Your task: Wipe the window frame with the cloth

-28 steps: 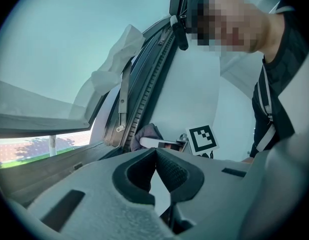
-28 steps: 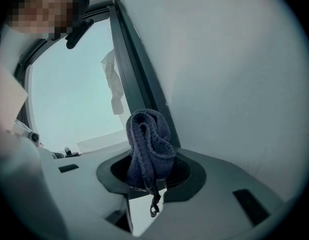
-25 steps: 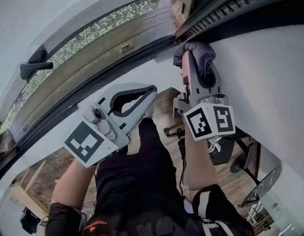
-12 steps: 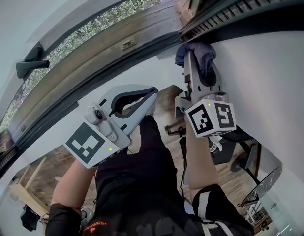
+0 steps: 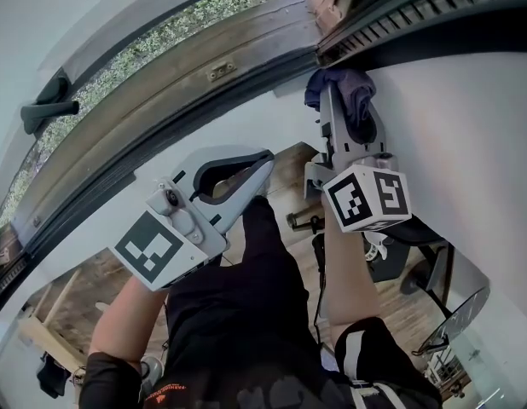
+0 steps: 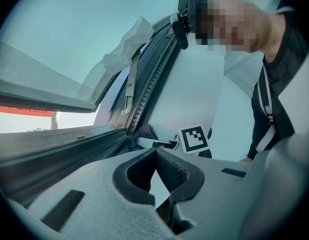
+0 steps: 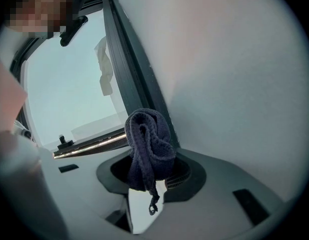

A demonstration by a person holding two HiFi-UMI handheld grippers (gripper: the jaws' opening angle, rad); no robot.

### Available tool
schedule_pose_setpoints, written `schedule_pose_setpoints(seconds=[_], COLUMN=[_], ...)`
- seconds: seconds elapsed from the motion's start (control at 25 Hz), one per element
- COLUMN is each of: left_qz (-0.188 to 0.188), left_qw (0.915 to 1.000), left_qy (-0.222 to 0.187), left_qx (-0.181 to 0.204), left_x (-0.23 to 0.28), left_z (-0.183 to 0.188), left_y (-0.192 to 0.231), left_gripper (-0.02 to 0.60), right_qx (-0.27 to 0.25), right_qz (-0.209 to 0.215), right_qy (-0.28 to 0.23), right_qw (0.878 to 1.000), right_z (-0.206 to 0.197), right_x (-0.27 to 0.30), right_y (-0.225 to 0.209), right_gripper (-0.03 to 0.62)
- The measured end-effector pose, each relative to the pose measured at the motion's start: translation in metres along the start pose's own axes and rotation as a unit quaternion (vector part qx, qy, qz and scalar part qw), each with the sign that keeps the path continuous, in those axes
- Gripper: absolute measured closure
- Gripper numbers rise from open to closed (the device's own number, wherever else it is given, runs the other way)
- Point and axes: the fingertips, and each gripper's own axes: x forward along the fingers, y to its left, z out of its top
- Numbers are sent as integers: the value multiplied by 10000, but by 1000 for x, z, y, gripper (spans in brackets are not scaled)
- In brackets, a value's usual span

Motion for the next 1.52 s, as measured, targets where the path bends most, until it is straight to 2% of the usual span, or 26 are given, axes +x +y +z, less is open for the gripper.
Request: schedule_pose_setpoints(seconds=[0.64, 1.52], left_qz=[0, 121], left_qw=[10000, 9996], left_qy=[-3, -242], left_qx=[-52, 70], left_x=[-6, -60], left_z=[-6, -6], left_y=[4, 7], left_gripper=[561, 561], right_qx=[195, 110], right_qz=[24, 284], right_qy=[176, 380], right_qw=[9997, 9988], right_z=[-13, -41], right_x=[7, 0], right_y=[1, 65], right_gripper=[474, 476])
